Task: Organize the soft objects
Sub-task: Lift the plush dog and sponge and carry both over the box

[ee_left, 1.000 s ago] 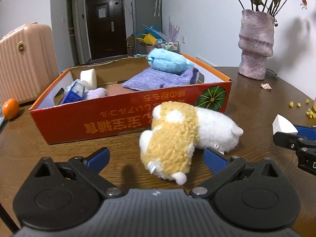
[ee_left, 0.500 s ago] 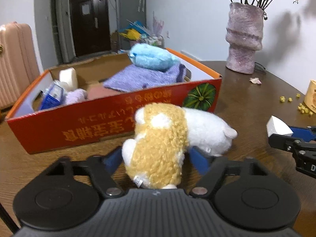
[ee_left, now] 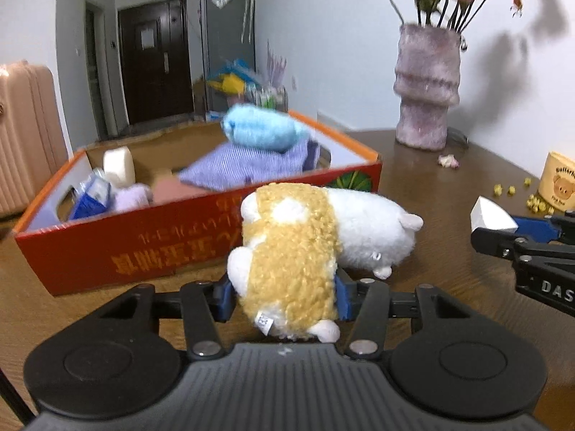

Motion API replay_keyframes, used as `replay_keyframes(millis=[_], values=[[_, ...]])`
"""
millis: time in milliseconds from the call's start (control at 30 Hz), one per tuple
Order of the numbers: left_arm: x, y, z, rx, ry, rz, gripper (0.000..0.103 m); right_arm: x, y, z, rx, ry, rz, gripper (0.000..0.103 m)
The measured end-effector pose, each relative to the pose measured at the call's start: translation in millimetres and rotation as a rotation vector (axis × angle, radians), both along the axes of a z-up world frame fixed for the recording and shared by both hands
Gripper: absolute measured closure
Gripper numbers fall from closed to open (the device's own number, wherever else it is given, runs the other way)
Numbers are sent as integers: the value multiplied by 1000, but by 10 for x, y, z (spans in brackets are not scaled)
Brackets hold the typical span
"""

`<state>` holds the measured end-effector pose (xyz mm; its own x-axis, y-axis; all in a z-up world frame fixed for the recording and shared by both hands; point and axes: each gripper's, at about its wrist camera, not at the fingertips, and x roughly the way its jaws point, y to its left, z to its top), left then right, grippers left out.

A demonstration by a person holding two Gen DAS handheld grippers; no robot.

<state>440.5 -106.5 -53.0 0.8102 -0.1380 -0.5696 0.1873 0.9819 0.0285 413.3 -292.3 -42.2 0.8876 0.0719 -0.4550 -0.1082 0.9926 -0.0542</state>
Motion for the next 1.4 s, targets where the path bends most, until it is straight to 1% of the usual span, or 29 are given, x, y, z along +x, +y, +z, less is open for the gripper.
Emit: replay_keyframes(millis=[67, 233, 333, 500, 633, 900, 1100, 1400], values=[[-61, -2, 44, 1, -38, 6, 51, -1, 7, 23, 9, -14, -16, 70], [-157, 45, 123, -29, -71, 38, 52, -20, 43, 107, 53, -66, -47, 70], [-233, 85, 183, -37, -106, 66, 51, -39, 96, 139, 79, -85, -56, 70], [-390, 213, 340, -70, -160, 127, 51, -114, 269, 180, 58, -150, -56, 69], [-499, 333, 465, -99, -197, 177, 51, -189, 413, 226, 77, -187, -36, 69], [-625, 623, 596, -140, -223, 264, 51, -276, 793, 270, 62, -243, 20, 69], [-592, 848, 638, -172, -228, 325, 51, -268, 1015, 275, 68, -261, 63, 69], [-477, 1039, 660, -189, -232, 348, 51, -92, 1276, 255, 74, -264, 87, 69]])
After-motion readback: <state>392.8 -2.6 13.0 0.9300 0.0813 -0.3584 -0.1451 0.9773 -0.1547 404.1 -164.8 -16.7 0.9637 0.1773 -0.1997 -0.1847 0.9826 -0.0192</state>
